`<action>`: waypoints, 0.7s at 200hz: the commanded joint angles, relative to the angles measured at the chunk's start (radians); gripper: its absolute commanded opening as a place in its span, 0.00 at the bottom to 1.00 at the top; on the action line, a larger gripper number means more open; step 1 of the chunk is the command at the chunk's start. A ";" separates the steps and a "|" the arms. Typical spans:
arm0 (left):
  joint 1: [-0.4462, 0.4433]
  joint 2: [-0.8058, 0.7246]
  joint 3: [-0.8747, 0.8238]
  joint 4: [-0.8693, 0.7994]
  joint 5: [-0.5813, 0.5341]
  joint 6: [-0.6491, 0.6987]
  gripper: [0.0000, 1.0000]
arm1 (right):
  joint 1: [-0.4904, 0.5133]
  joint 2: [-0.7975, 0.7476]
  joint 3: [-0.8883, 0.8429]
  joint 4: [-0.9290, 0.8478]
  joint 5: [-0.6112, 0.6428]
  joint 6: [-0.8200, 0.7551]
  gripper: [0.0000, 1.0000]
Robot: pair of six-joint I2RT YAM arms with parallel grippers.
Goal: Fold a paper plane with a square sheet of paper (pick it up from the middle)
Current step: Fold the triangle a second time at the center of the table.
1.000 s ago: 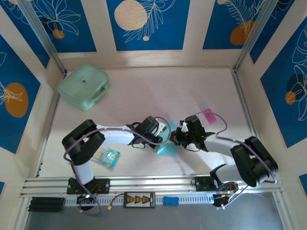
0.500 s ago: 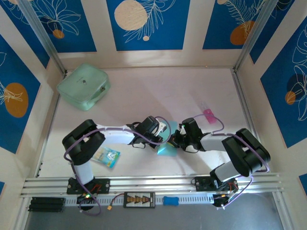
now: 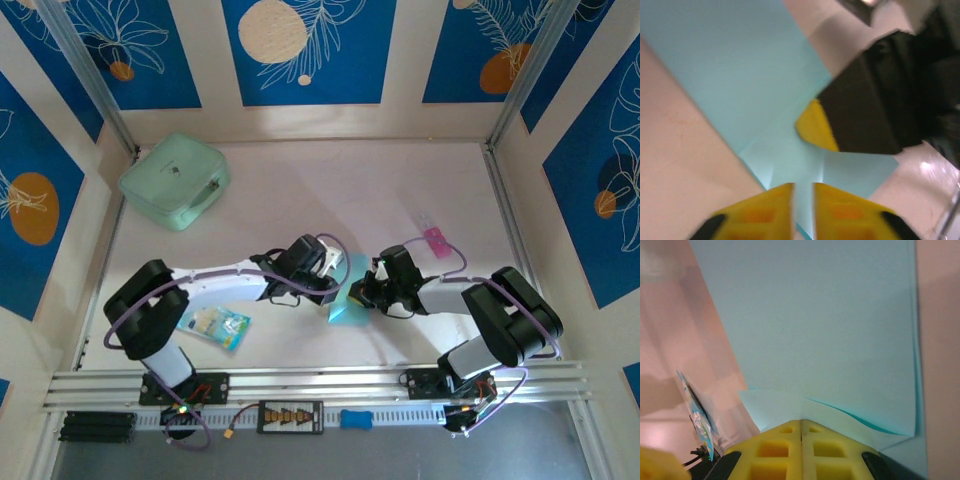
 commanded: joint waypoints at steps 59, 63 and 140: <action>-0.002 0.117 0.024 0.082 0.360 -0.103 0.00 | -0.010 0.031 -0.022 -0.078 0.031 -0.008 0.00; -0.003 0.122 0.027 0.081 0.360 -0.103 0.00 | -0.010 0.031 -0.022 -0.078 0.030 -0.008 0.00; -0.003 0.184 0.042 0.062 0.320 -0.086 0.00 | -0.010 0.032 -0.023 -0.079 0.026 -0.008 0.00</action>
